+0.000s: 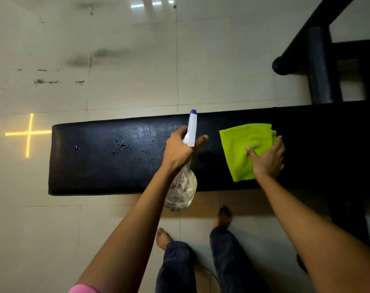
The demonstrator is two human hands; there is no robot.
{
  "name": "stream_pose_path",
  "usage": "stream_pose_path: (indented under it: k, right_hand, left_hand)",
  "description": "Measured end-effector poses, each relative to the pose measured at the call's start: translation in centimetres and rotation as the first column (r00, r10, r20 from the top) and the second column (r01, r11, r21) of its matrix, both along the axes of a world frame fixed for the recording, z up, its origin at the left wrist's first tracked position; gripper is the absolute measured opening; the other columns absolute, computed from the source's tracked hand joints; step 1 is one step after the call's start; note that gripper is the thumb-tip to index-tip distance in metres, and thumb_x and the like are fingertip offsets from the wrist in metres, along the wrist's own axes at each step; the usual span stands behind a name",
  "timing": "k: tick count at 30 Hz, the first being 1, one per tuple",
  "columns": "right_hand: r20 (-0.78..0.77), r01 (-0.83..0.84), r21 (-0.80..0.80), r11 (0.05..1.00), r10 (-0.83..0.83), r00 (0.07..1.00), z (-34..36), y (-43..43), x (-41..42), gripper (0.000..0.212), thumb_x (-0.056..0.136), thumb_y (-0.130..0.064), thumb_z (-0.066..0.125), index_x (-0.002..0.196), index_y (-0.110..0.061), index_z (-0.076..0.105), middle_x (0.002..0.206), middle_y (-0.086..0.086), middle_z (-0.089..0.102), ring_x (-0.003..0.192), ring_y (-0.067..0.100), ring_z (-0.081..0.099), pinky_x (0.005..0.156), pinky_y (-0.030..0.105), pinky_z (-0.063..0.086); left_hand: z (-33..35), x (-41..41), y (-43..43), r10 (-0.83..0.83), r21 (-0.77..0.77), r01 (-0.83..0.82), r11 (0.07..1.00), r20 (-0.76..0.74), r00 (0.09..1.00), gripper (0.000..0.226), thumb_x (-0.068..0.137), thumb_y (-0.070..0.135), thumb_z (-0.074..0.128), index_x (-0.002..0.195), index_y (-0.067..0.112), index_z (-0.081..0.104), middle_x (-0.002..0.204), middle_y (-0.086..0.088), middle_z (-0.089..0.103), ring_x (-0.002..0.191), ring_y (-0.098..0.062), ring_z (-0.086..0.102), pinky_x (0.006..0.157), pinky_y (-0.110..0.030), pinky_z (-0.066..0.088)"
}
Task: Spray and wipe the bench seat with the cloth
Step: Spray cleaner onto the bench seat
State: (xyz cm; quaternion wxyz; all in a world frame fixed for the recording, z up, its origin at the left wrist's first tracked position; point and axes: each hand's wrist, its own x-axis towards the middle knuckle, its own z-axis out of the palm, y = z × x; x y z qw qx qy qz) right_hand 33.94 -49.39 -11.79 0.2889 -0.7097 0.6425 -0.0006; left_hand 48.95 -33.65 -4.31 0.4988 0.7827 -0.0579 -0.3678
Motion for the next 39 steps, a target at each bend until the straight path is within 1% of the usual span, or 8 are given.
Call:
stream_pose_path:
  k: [4, 9, 15, 22, 29, 32, 37, 39]
  right_hand:
    - [-0.024, 0.059, 0.242, 0.968, -0.055, 0.998, 0.2, -2.2, -0.5, 0.087, 0.068, -0.039, 0.078, 0.132, -0.001, 0.034, 0.132, 0.026, 0.046, 0.119, 0.042, 0.048, 0.089, 0.046, 0.042]
    - [0.078, -0.045, 0.267, 0.963, 0.025, 0.997, 0.0, -3.4, -0.4, 0.054, 0.071, -0.034, 0.077, 0.108, 0.002, 0.059, 0.115, 0.025, 0.061, 0.107, 0.038, 0.056, 0.082, 0.041, 0.045]
    - [0.497, 0.199, 0.482, 0.853, -0.453, 0.74, 0.9, -4.6, -4.2, 0.043, 0.082, -0.009, 0.067, 0.121, 0.001, 0.052, 0.114, 0.015, 0.06, 0.099, 0.023, 0.057, 0.076, 0.025, 0.047]
    - [0.427, 0.345, 0.662, 0.665, -0.713, 0.557, 2.2, -6.8, -10.5, 0.041, 0.085, -0.01, 0.064, 0.123, -0.003, 0.05, 0.125, 0.013, 0.057, 0.102, 0.021, 0.055, 0.089, 0.043, 0.041]
    - [0.399, 0.388, 0.697, 0.603, -0.775, 0.489, 2.4, -6.8, -12.3, 0.02, 0.085, -0.009, 0.063, 0.083, -0.022, 0.047, 0.131, 0.014, 0.054, 0.107, 0.024, 0.055, 0.088, 0.04, 0.043]
    - [0.398, 0.389, 0.712, 0.584, -0.793, 0.462, 2.4, -6.3, -12.1, 0.018, 0.085, -0.01, 0.063, 0.088, -0.02, 0.049, 0.13, 0.012, 0.055, 0.111, 0.026, 0.055, 0.091, 0.043, 0.041]
    - [0.405, 0.381, 0.725, 0.573, -0.803, 0.437, 3.0, -5.7, -11.9, 0.038, 0.085, -0.011, 0.063, 0.12, -0.012, 0.048, 0.132, 0.012, 0.054, 0.118, 0.029, 0.053, 0.095, 0.046, 0.039]
    - [0.407, 0.366, 0.723, 0.586, -0.789, 0.46, 3.5, -5.4, -12.1, 0.041, 0.085, -0.01, 0.063, 0.124, -0.01, 0.049, 0.131, 0.012, 0.055, 0.117, 0.029, 0.054, 0.091, 0.043, 0.041]
  left_hand:
    - [1.9, -0.4, -3.3, 0.065, -0.14, -0.049, 0.989, 0.11, 0.992, 0.046, 0.069, 0.037, 0.071, 0.1, 0.006, 0.059, 0.078, -0.002, 0.057, 0.057, -0.018, 0.054, 0.055, -0.039, 0.047]
    - [2.1, -1.1, -6.2, 0.106, -0.228, -0.067, 0.971, 0.165, 0.981, 0.032, 0.075, 0.029, 0.069, 0.096, 0.009, 0.057, 0.074, 0.0, 0.055, 0.042, -0.012, 0.045, 0.048, -0.031, 0.044]
    - [1.1, -3.5, -8.1, 0.108, -0.24, -0.026, 0.97, 0.337, 0.935, 0.026, 0.076, 0.043, 0.07, 0.095, 0.034, 0.055, 0.077, -0.009, 0.054, 0.066, -0.028, 0.051, 0.064, -0.052, 0.049]
    - [1.6, -6.2, -12.6, 0.148, -0.285, -0.044, 0.957, 0.354, 0.923, 0.038, 0.077, 0.03, 0.072, 0.105, 0.013, 0.054, 0.084, 0.017, 0.053, 0.067, -0.02, 0.047, 0.067, -0.024, 0.042]
    - [0.6, -7.4, -14.2, 0.072, -0.224, 0.018, 0.974, 0.386, 0.92, 0.069, 0.071, 0.046, 0.075, 0.126, 0.018, 0.045, 0.094, -0.018, 0.063, 0.084, -0.034, 0.061, 0.083, -0.023, 0.047]
    - [0.5, -7.1, -13.4, 0.013, -0.2, 0.067, 0.977, 0.377, 0.926, 0.087, 0.068, 0.039, 0.079, 0.136, 0.013, 0.032, 0.085, -0.017, 0.062, 0.072, -0.017, 0.063, 0.077, -0.023, 0.049]
    - [0.3, -7.7, -10.6, -0.049, -0.196, 0.106, 0.975, 0.276, 0.96, 0.113, 0.066, 0.017, 0.085, 0.147, 0.017, 0.006, 0.131, 0.001, 0.044, 0.093, 0.017, 0.053, 0.094, -0.024, 0.047]
    - [-0.1, -8.3, -8.6, -0.068, -0.192, 0.104, 0.976, 0.186, 0.98, 0.118, 0.062, 0.021, 0.086, 0.148, 0.021, 0.006, 0.149, 0.002, 0.028, 0.123, 0.004, 0.044, 0.107, -0.028, 0.038]
